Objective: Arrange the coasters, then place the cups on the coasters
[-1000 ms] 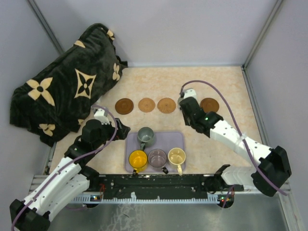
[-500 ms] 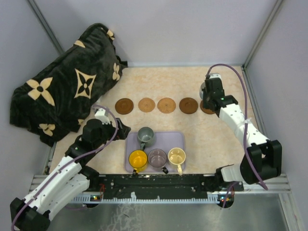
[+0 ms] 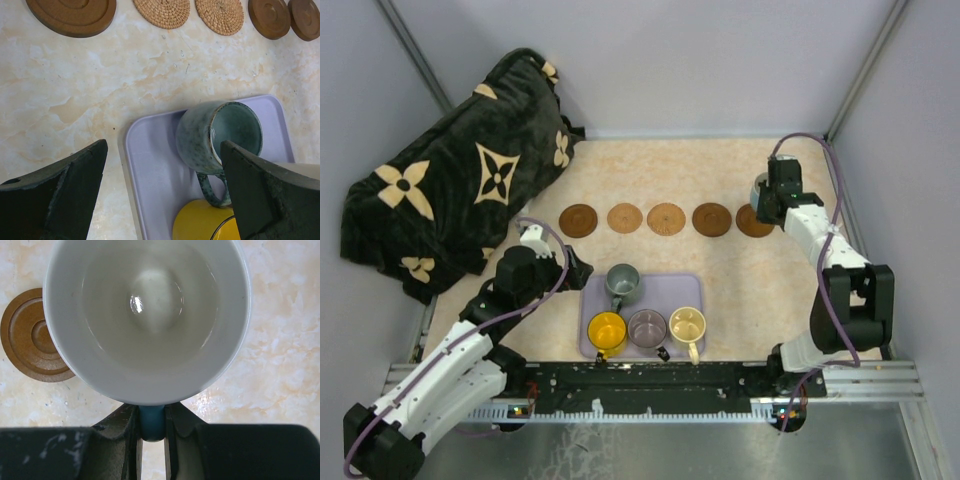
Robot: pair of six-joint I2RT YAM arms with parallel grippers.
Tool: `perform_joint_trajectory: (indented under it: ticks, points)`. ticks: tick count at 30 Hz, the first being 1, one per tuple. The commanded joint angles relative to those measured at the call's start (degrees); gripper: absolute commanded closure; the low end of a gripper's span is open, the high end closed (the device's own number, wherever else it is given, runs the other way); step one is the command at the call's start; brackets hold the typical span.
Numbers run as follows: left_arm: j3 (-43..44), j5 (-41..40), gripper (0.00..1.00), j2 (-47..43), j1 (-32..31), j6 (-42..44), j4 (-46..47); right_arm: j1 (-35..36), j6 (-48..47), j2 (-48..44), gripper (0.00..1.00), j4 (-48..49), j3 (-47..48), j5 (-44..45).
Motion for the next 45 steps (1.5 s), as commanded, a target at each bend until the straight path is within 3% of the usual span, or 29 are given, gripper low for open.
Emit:
perform_joint_trajectory:
  ticks: [1,45]
  points:
    - [0.1,0.3,0.00,0.6,-0.4,0.9,2.3,-0.6,-0.9,1.4,0.98,5.5,1.3,-1.7]
    - [-0.7,-0.8,0.00,-1.2,-0.4,0.9,0.7,-1.2,-1.7,6.0,0.98,5.0,0.5,-2.8]
